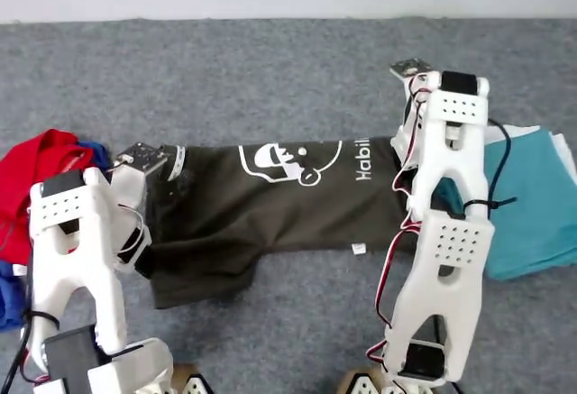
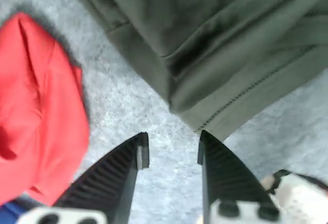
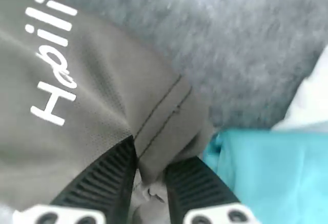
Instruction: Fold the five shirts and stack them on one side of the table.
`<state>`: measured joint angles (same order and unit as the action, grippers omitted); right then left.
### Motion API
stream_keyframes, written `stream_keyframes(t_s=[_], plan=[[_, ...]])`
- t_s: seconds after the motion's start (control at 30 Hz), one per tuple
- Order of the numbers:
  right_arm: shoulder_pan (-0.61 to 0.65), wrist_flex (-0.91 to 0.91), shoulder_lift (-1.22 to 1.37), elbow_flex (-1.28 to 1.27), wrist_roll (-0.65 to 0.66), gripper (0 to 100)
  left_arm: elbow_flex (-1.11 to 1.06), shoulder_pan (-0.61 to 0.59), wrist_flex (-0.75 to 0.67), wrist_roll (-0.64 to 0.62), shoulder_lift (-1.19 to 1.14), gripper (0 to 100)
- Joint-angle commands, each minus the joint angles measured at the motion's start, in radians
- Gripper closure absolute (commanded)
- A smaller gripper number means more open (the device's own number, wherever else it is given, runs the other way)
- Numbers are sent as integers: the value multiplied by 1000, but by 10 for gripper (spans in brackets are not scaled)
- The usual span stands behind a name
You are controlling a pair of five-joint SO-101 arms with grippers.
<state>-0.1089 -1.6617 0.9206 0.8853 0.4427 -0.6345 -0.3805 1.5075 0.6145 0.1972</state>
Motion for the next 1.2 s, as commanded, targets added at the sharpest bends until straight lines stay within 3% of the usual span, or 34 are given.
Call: stream_keyframes(t_s=[0.0, 0.2, 0.3, 0.4, 0.53, 0.63, 0.9, 1.17], plan=[[-16, 101, 30, 74, 8, 990, 36, -3, 21, -80, 37, 840], [-16, 145, 136, 222, 8, 990, 31, 135, 92, -83, 37, 841], [-13, 31, 157, 279, 11, 980, 53, 173, 83, -129, 38, 841], [-10, -137, 159, 350, 20, 884, 130, 172, 81, -203, 38, 841], [-41, -137, 117, 370, -25, 743, 295, 176, 126, -265, 38, 840], [-47, -137, 64, 370, -77, 704, 417, 173, 127, -304, 29, 840], [-53, -136, -35, 370, -313, 704, 337, 213, -273, -506, -68, 839], [-108, -136, -39, 265, -328, 704, 398, 229, -316, -580, -379, 839]])
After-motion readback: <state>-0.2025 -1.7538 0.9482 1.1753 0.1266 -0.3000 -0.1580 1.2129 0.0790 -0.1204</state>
